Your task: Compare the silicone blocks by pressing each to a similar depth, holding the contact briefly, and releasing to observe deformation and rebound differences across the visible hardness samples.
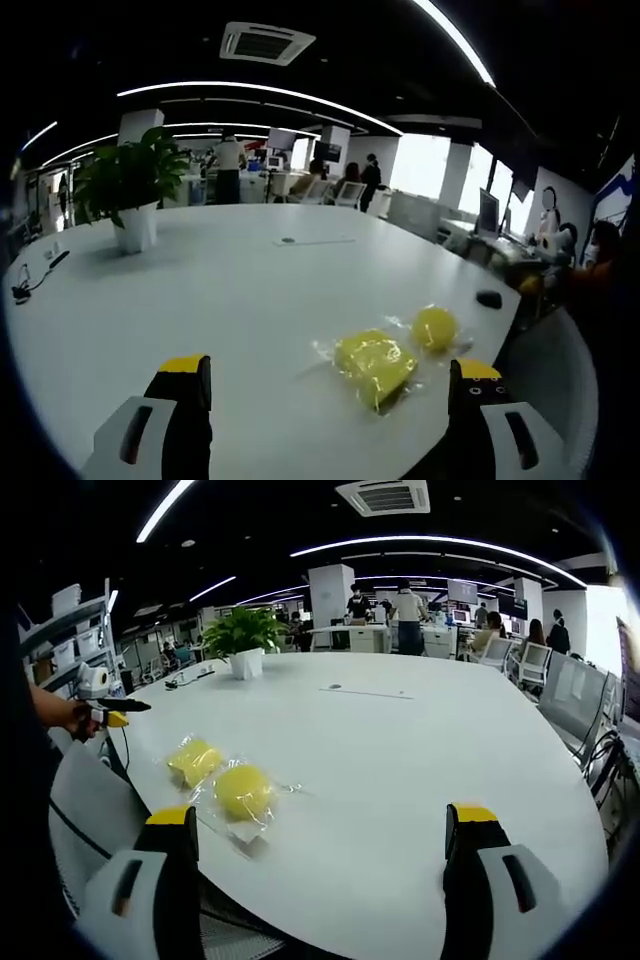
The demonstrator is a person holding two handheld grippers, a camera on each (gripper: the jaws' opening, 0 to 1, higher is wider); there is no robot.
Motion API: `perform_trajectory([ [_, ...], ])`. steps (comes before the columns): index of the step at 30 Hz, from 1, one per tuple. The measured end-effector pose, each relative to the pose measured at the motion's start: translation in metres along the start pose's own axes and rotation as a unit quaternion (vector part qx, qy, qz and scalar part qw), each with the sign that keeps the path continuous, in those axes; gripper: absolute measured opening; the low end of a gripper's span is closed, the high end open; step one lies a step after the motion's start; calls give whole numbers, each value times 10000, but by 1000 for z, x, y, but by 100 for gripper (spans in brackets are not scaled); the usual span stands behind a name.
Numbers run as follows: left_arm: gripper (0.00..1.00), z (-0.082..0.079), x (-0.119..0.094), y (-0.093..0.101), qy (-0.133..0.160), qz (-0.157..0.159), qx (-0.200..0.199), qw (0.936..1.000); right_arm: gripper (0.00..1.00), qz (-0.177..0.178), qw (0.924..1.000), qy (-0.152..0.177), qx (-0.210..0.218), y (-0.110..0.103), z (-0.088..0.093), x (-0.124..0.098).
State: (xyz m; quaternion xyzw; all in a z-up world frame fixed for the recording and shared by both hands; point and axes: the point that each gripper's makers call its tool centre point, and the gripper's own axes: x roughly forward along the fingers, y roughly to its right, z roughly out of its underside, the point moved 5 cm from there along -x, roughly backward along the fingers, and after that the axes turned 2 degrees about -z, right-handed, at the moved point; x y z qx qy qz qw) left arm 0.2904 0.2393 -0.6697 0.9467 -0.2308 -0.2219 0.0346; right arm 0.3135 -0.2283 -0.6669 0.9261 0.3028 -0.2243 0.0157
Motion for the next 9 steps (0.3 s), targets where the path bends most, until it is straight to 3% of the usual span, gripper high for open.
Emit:
perform_trajectory([
  [9, 100, 1, -6, 1, -23, -60, 5, 10000, 97, -17, 10000, 46, -23, 2, -2, -1],
])
